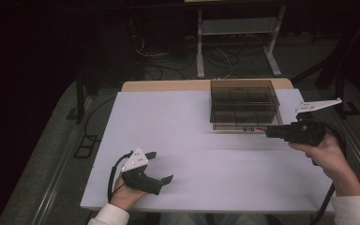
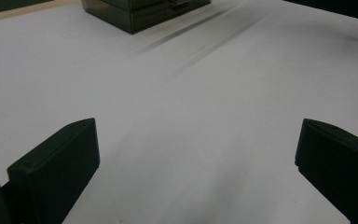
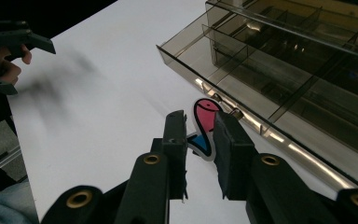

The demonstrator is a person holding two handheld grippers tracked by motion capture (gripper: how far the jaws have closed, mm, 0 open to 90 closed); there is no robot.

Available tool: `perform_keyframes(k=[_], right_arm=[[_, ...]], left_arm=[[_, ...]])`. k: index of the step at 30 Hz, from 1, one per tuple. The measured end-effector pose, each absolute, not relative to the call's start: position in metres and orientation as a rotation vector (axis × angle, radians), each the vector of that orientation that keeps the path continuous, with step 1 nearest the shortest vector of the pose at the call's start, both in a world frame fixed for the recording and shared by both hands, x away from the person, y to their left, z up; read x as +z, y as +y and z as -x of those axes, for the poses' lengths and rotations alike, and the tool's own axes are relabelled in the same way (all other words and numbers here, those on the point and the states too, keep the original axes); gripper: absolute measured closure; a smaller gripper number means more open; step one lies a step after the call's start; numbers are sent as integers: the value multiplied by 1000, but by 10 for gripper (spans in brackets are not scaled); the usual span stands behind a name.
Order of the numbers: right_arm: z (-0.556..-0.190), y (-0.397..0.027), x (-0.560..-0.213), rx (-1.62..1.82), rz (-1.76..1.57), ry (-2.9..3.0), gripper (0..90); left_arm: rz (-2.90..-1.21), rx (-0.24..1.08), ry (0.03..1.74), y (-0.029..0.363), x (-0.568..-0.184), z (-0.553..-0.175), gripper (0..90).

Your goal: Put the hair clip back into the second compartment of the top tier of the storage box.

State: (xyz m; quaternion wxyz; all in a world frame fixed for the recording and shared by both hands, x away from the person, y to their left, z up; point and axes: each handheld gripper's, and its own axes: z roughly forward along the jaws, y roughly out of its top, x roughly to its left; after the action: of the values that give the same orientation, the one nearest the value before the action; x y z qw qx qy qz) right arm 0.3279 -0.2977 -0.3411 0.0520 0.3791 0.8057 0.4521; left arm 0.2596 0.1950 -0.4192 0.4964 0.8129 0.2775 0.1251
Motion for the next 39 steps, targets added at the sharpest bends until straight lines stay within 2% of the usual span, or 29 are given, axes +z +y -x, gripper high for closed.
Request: perform_keyframes(k=[39], right_arm=[[-361, -279, -319, 1344, -1111, 2479, 747]], left_arm=[[-1969, 301, 670, 196, -419, -260, 0]])
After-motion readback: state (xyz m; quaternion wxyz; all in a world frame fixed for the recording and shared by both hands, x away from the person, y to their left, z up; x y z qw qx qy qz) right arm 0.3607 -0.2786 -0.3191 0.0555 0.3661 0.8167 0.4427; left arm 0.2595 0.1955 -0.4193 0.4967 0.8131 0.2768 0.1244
